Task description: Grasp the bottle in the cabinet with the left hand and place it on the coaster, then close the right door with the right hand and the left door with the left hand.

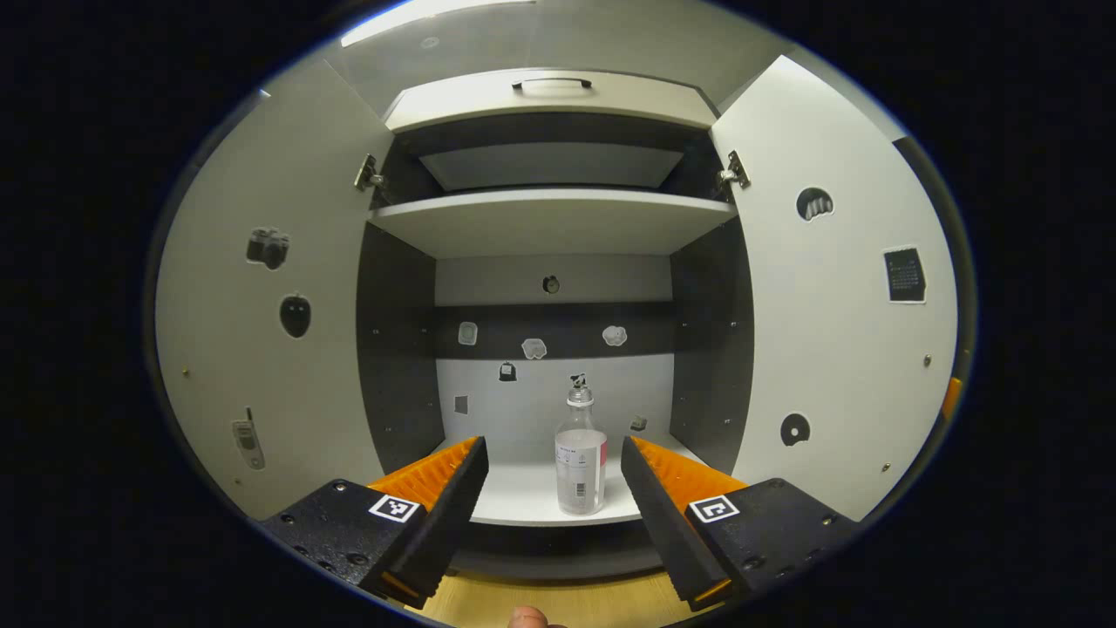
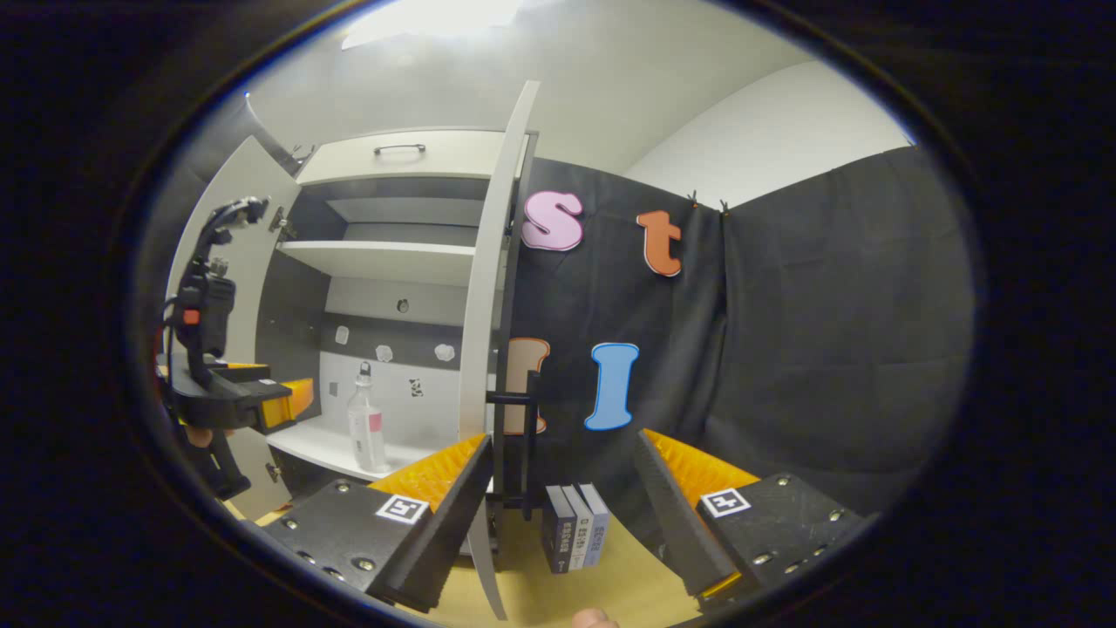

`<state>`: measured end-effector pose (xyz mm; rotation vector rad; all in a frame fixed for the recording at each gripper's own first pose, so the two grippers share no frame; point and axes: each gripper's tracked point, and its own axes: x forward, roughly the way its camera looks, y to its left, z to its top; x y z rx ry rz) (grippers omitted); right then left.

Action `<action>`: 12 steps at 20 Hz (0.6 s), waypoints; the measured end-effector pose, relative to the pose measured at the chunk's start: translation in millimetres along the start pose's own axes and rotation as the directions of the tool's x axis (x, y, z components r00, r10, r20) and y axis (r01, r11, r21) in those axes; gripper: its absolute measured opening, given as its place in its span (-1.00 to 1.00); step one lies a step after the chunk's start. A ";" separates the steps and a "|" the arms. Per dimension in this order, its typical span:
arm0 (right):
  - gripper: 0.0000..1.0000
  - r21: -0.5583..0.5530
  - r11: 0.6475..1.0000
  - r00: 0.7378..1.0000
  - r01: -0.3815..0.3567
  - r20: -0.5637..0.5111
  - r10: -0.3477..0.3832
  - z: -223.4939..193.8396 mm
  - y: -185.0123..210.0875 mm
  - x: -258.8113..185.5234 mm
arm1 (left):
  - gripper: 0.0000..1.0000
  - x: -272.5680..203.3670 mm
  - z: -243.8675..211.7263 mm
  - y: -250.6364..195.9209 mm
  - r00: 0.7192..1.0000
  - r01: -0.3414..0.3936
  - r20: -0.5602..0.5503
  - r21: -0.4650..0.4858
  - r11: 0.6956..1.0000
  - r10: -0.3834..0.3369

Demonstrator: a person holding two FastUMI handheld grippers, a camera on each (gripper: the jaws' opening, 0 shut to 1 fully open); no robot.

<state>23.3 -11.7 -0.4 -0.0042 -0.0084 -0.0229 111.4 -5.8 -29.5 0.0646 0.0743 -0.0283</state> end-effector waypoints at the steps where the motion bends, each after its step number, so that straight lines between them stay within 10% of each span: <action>1: 0.95 0.005 1.000 1.000 0.007 -0.001 -0.007 -0.3 -2.6 -0.6 | 0.94 10.7 -2.3 -0.2 1.000 0.001 -0.008 0.000 1.000 -0.001; 12: 1.00 -0.017 0.995 0.995 0.095 -0.001 -0.095 2.1 -28.5 -13.1 | 0.94 97.7 -43.6 -10.6 0.989 0.018 -0.144 -0.004 1.000 -0.018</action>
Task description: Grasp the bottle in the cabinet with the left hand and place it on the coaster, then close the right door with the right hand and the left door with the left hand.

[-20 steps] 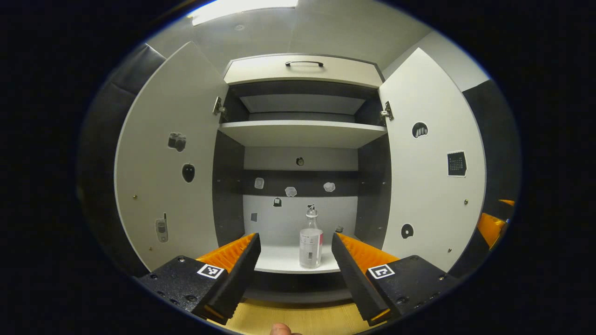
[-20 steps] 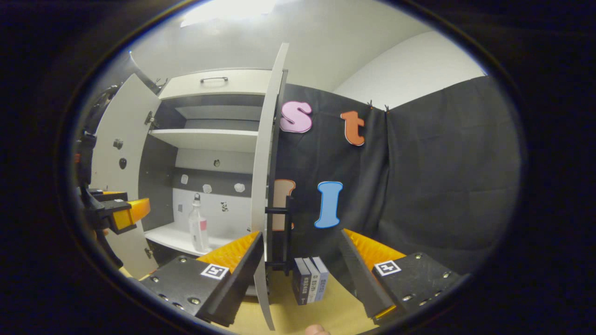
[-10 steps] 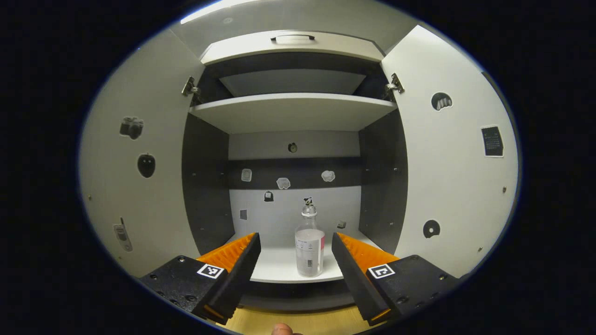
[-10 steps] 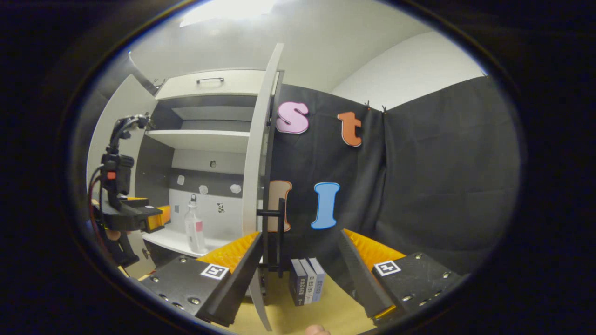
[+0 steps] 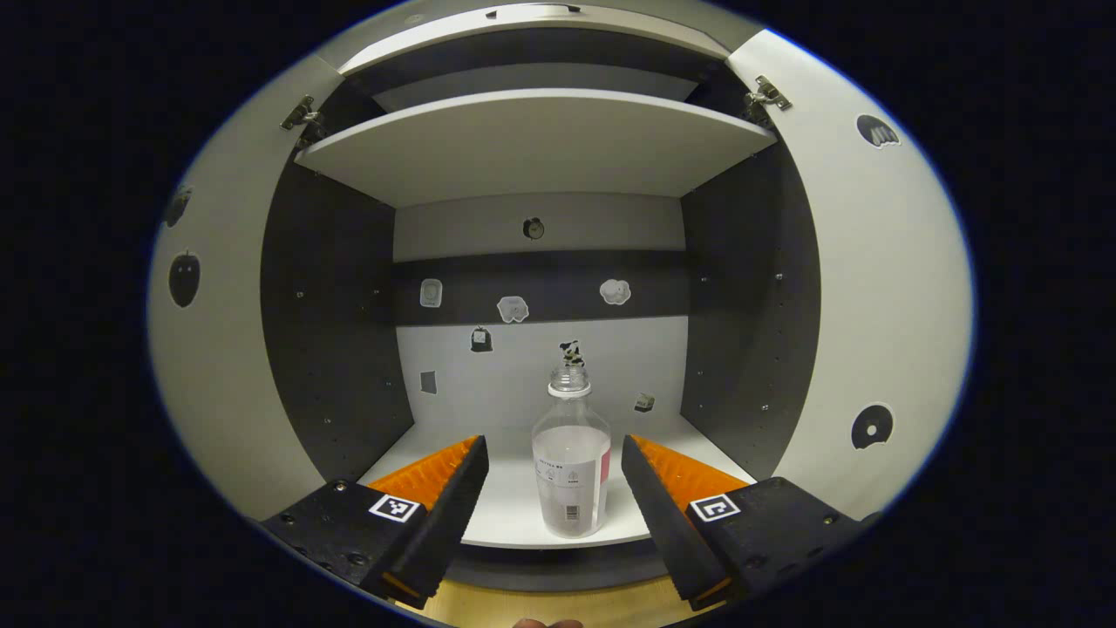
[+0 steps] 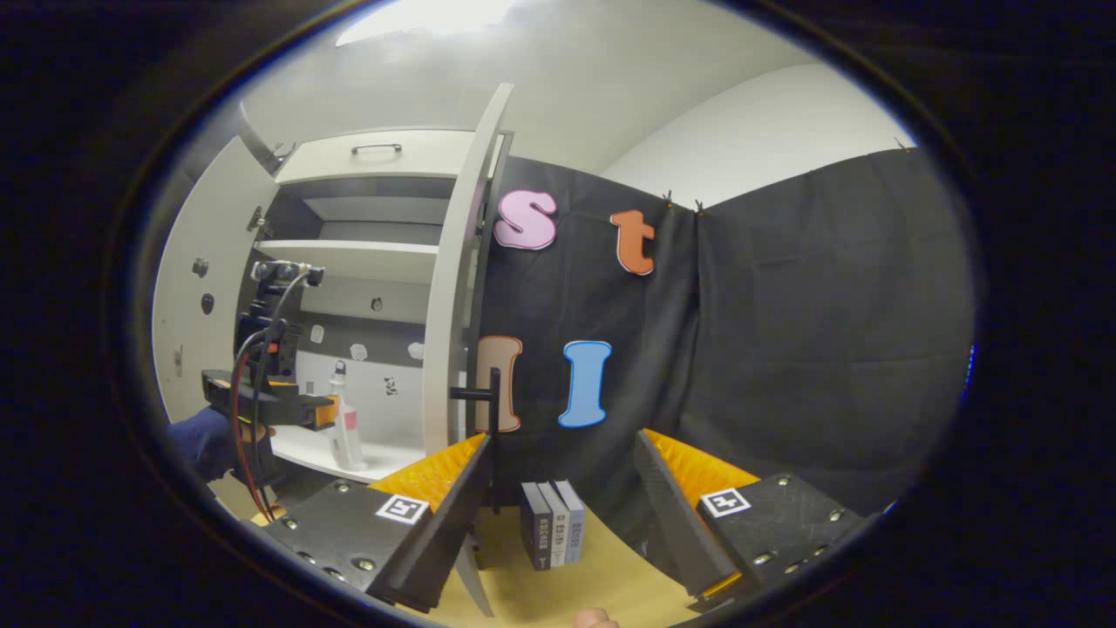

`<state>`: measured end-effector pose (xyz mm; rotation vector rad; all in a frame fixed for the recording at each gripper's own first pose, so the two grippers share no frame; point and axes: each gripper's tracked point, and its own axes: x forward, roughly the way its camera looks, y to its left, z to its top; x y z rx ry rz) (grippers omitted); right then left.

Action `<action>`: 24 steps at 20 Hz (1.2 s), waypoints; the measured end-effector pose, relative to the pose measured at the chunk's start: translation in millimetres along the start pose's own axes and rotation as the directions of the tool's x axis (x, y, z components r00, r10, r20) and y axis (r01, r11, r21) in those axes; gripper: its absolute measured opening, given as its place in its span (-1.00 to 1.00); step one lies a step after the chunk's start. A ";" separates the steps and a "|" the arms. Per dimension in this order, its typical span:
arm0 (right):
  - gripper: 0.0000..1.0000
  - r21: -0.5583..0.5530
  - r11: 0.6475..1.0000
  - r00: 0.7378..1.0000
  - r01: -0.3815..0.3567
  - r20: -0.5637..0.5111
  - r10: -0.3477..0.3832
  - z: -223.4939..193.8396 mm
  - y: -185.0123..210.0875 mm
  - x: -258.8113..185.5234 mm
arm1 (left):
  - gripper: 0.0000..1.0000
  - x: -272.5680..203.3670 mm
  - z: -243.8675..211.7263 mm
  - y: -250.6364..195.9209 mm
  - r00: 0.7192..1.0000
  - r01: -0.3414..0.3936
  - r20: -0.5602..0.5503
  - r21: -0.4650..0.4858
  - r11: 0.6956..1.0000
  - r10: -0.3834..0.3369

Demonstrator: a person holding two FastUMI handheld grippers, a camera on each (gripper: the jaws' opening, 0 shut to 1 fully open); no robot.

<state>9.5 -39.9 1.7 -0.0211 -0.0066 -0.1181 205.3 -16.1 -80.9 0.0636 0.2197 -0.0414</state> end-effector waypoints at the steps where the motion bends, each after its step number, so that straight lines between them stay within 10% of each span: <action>1: 1.00 0.000 1.000 1.000 0.010 0.000 -0.010 -0.5 -3.0 -0.9 | 0.93 7.5 -1.5 -0.8 1.000 0.001 -0.013 -0.006 1.000 -0.001; 24: 0.96 -0.012 0.999 0.999 0.049 -0.018 -0.049 -7.9 -31.1 -22.5 | 0.56 49.7 -22.4 -12.3 0.993 0.035 -0.115 -0.033 0.999 -0.039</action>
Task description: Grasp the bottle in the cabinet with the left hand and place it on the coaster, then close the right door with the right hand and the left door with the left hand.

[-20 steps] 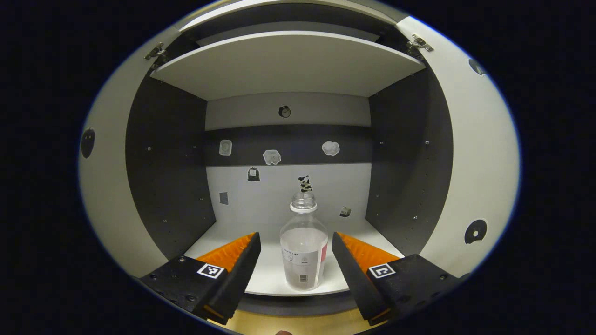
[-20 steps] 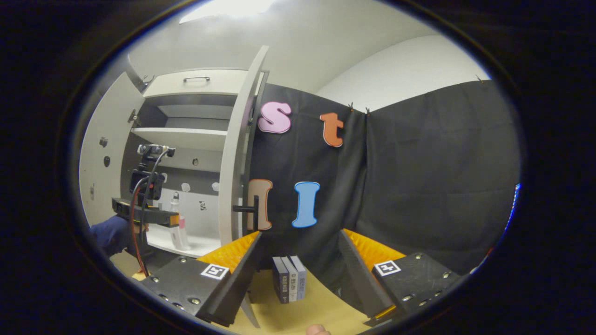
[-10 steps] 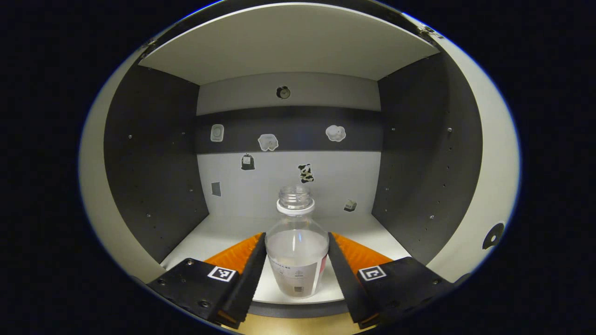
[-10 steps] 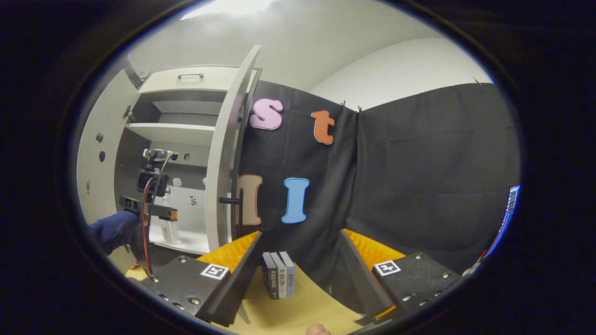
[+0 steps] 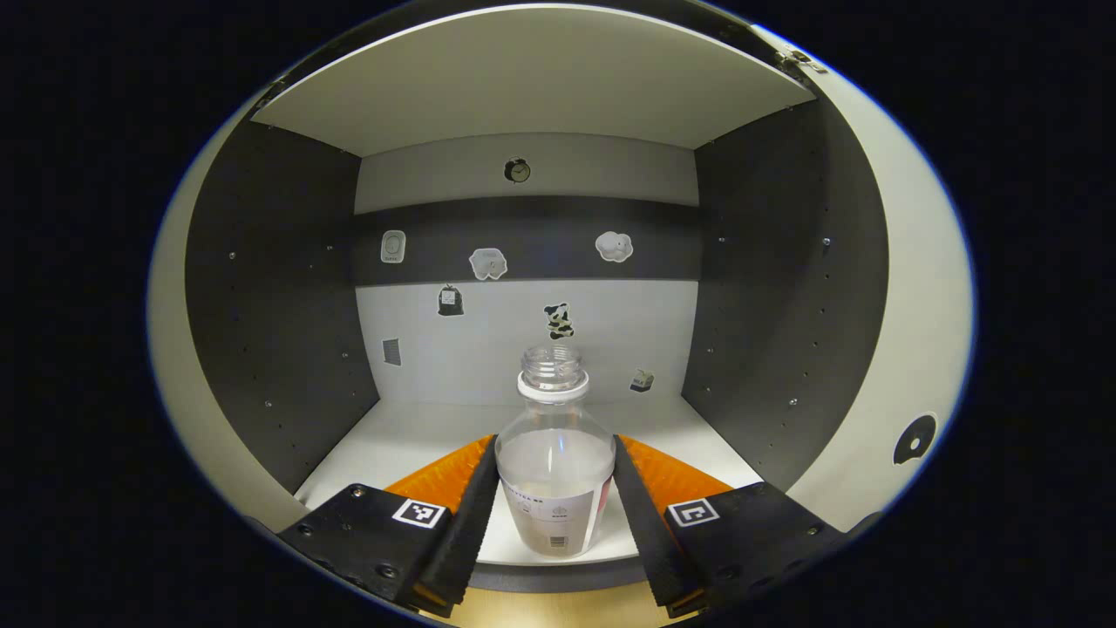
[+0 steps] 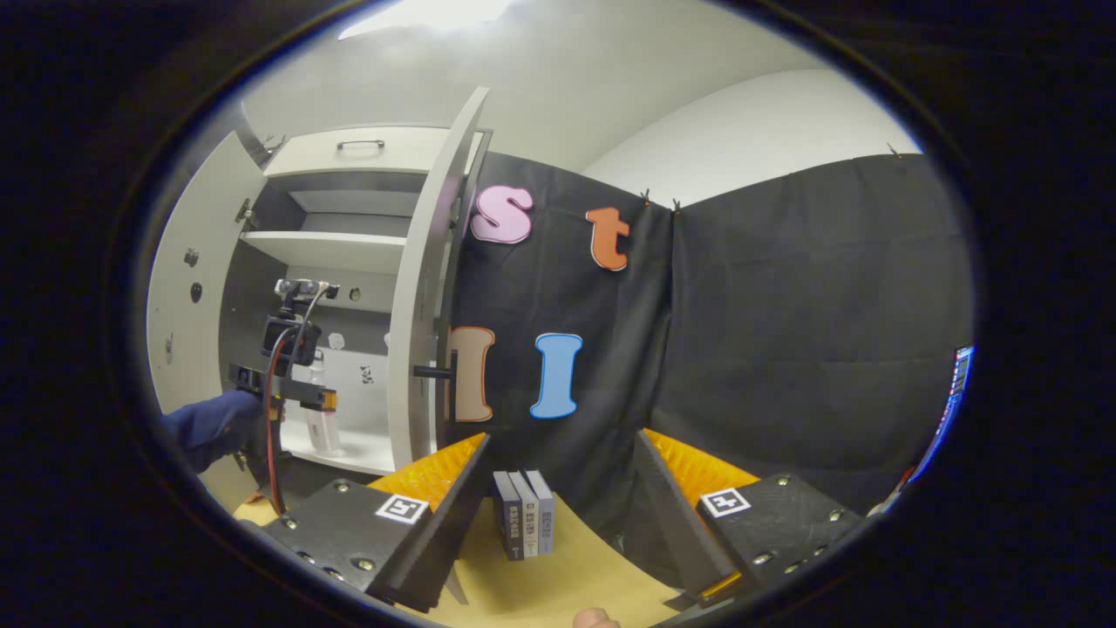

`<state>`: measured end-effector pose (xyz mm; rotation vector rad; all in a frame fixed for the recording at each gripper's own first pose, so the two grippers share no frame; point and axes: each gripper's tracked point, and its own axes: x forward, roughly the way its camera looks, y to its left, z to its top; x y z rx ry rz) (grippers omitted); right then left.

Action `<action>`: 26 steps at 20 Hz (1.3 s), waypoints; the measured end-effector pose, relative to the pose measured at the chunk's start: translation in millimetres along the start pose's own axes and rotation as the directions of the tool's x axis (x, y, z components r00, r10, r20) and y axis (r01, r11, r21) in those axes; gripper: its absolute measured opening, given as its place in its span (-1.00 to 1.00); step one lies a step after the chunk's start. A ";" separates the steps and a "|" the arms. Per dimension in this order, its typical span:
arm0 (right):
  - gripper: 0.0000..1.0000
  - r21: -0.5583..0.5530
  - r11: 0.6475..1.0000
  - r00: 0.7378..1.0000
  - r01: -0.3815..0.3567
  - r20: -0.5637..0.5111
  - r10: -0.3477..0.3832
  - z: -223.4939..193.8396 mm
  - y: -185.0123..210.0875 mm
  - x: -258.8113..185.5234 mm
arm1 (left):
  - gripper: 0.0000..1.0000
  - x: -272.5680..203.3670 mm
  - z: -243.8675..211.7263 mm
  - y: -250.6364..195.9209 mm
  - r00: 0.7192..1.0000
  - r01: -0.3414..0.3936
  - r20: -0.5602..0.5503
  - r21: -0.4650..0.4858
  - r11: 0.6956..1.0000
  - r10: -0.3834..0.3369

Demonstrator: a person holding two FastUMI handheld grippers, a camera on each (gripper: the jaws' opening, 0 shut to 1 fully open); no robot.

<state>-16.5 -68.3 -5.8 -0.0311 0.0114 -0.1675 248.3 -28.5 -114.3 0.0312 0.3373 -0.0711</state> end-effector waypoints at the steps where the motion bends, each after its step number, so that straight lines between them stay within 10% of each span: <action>1: 0.96 0.005 1.000 1.000 -0.005 0.000 0.005 -0.1 0.6 -0.3 | 0.55 -5.5 0.9 0.3 1.000 0.005 0.005 0.003 1.000 -0.005; 12: 0.95 0.036 0.996 0.996 -0.086 0.013 0.086 3.9 8.4 -17.7 | 0.55 -81.9 -5.2 18.4 0.998 0.041 0.056 -0.003 0.999 -0.040; 26: 0.95 0.076 0.979 0.982 -0.189 0.030 0.187 14.5 21.4 -22.6 | 0.55 -174.9 -134.1 51.9 0.998 0.048 -0.025 -0.048 0.998 -0.049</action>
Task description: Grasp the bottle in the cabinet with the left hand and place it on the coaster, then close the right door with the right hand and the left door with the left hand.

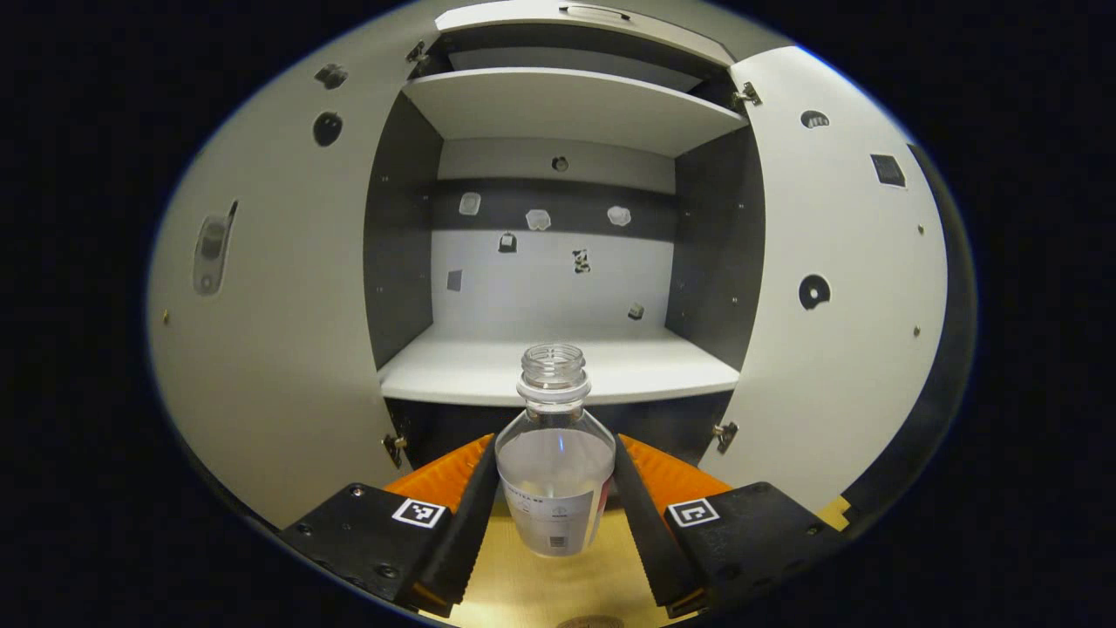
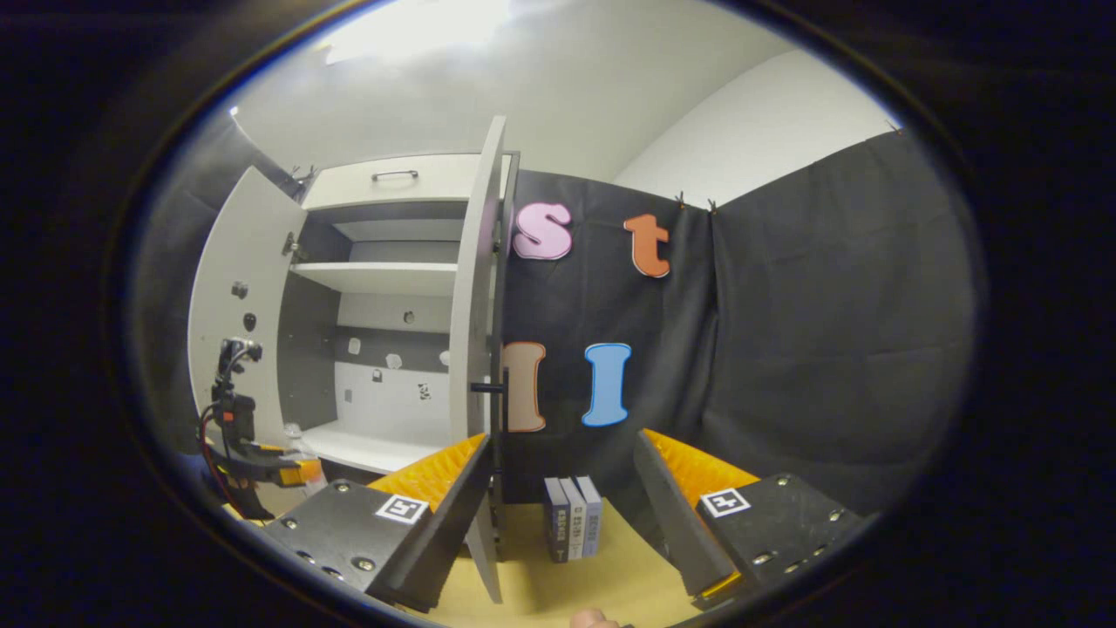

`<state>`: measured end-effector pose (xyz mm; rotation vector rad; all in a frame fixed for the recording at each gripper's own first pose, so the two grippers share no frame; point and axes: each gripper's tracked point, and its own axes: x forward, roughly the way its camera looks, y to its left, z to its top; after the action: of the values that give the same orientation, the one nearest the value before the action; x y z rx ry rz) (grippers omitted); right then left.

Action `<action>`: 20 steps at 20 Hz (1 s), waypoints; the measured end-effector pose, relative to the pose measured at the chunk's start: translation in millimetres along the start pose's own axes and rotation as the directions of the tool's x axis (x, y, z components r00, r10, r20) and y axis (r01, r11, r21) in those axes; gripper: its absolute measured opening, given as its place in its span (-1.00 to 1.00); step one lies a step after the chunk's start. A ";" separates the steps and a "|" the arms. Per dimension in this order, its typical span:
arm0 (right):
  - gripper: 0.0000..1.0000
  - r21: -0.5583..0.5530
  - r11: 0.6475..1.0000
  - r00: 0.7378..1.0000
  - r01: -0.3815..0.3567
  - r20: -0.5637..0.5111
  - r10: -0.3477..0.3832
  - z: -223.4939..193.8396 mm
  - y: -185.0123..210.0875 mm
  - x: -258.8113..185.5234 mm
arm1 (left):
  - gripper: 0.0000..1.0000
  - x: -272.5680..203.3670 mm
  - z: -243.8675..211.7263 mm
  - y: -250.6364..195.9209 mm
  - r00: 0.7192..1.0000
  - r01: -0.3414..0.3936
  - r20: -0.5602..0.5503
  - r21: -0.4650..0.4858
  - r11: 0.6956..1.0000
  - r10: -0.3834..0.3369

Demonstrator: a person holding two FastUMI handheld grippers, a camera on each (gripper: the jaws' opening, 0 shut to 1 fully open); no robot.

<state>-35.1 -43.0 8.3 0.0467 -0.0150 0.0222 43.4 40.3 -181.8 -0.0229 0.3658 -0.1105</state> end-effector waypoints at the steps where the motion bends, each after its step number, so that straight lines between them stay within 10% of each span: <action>1: 0.95 0.006 1.000 1.000 -0.005 0.001 0.005 0.1 0.4 -0.1 | 0.55 -5.5 -11.9 2.6 1.000 -0.004 -0.010 0.002 1.000 0.004; 13: 1.00 0.012 1.000 0.999 -0.026 0.022 0.026 9.1 -4.2 5.8 | 0.55 -56.2 -116.5 -39.6 0.972 0.212 -0.069 -0.160 0.964 -0.225; 20: 0.95 -0.010 0.999 0.999 -0.033 0.024 0.033 6.3 -6.3 17.0 | 0.56 -74.5 -173.0 -41.6 0.964 0.217 -0.126 -0.147 0.965 -0.235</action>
<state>-18.1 -49.2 14.5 0.0371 -0.0395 0.0546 -92.1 6.8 -315.1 -0.1895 0.5123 -0.3157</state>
